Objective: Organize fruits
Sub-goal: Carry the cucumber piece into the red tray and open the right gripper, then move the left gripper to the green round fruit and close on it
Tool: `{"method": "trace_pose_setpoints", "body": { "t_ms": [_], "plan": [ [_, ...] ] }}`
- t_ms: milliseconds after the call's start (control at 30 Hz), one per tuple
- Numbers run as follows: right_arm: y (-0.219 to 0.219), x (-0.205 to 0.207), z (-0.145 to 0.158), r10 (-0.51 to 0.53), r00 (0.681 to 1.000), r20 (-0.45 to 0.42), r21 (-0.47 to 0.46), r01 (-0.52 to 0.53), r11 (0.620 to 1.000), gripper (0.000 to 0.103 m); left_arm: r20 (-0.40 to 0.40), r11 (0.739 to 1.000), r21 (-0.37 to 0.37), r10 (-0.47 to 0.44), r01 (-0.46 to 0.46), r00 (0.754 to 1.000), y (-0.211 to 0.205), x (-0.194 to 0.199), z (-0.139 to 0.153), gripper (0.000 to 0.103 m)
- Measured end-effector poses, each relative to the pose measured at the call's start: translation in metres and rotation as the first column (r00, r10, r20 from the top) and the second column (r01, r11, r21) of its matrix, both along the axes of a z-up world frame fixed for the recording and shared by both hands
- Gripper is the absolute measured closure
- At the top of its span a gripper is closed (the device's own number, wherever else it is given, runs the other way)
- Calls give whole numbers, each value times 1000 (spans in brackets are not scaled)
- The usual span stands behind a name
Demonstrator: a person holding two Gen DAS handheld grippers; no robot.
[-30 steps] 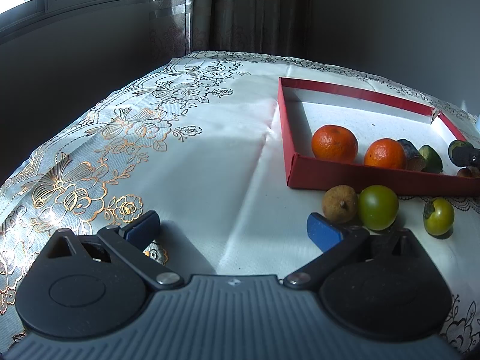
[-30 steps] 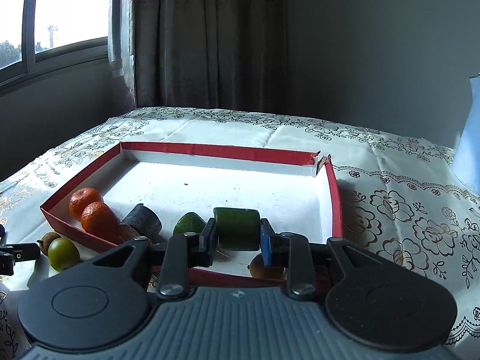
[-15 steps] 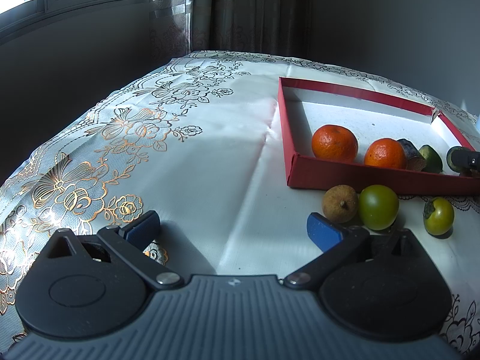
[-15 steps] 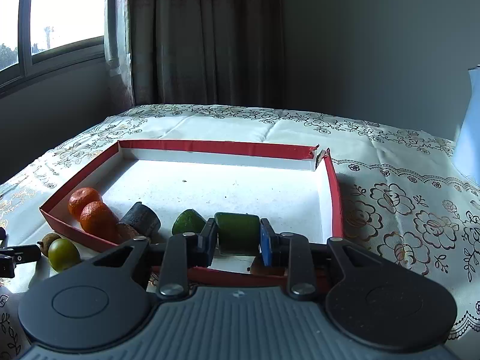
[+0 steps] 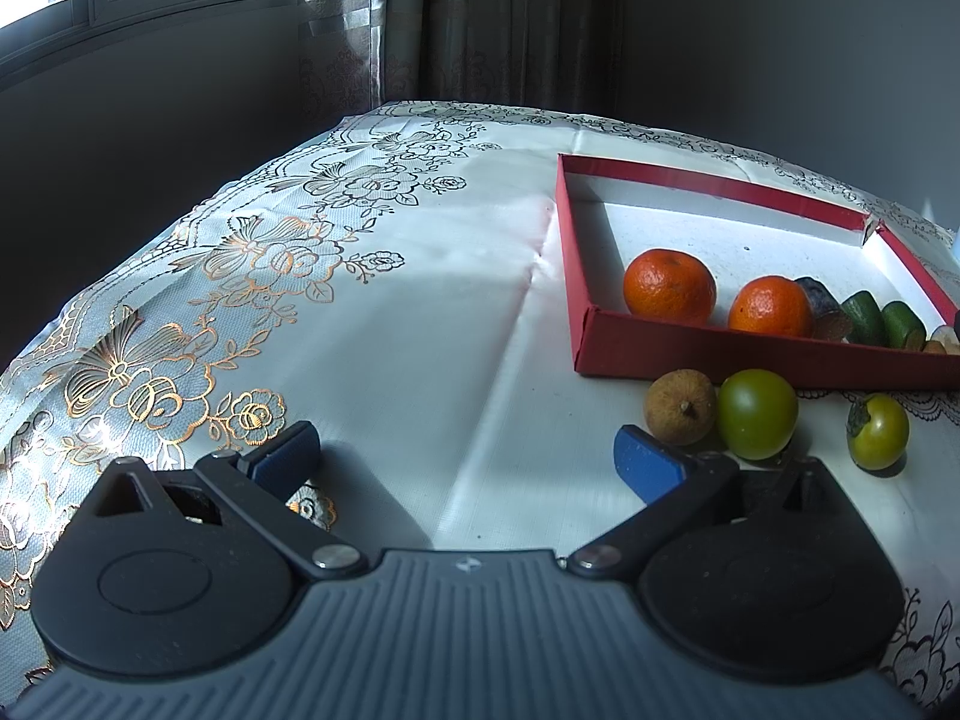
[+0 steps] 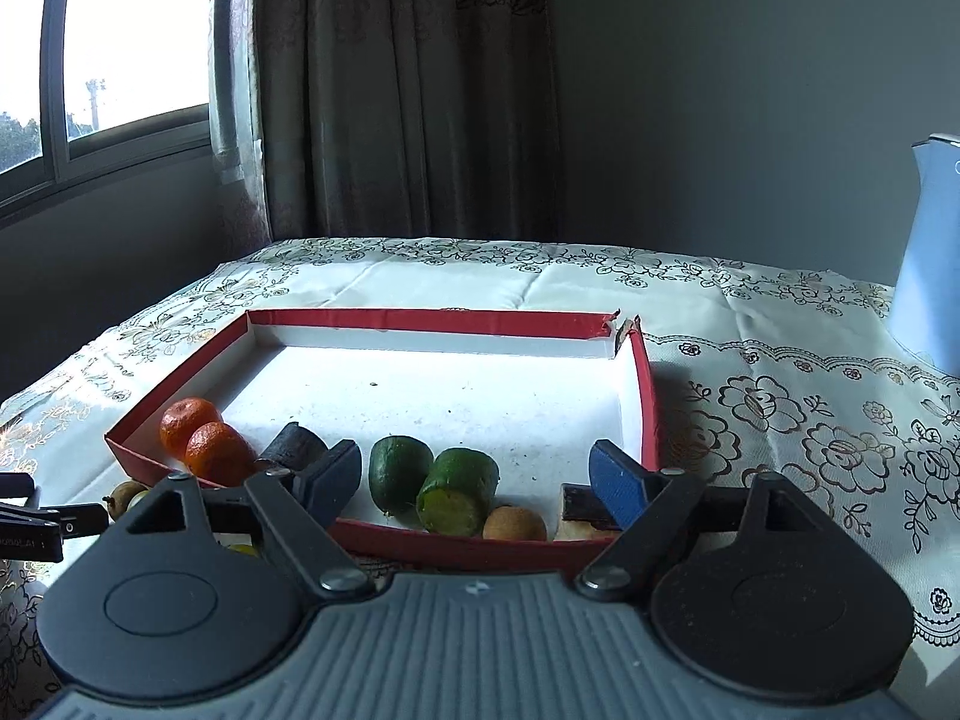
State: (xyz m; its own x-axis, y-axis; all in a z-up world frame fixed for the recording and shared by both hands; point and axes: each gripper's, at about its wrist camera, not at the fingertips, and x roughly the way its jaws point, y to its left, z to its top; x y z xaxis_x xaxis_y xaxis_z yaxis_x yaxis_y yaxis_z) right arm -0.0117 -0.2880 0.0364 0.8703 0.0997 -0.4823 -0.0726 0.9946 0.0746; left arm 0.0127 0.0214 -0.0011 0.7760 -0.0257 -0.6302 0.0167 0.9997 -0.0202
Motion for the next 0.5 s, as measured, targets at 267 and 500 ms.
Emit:
{"method": "trace_pose_setpoints", "body": {
  "t_ms": [267, 500],
  "plan": [
    [-14, -41, -25, -21, 998, -54, -47, 19, 999, 19, 21, 1000, -28, 9, -8, 1000, 4, -4, 1, 0],
    [-30, -43, -36, -41, 996, -85, 42, 45, 998, 19, 155, 999, -51, -6, 15, 988, 3, -30, 11, 0]
  ]
}}
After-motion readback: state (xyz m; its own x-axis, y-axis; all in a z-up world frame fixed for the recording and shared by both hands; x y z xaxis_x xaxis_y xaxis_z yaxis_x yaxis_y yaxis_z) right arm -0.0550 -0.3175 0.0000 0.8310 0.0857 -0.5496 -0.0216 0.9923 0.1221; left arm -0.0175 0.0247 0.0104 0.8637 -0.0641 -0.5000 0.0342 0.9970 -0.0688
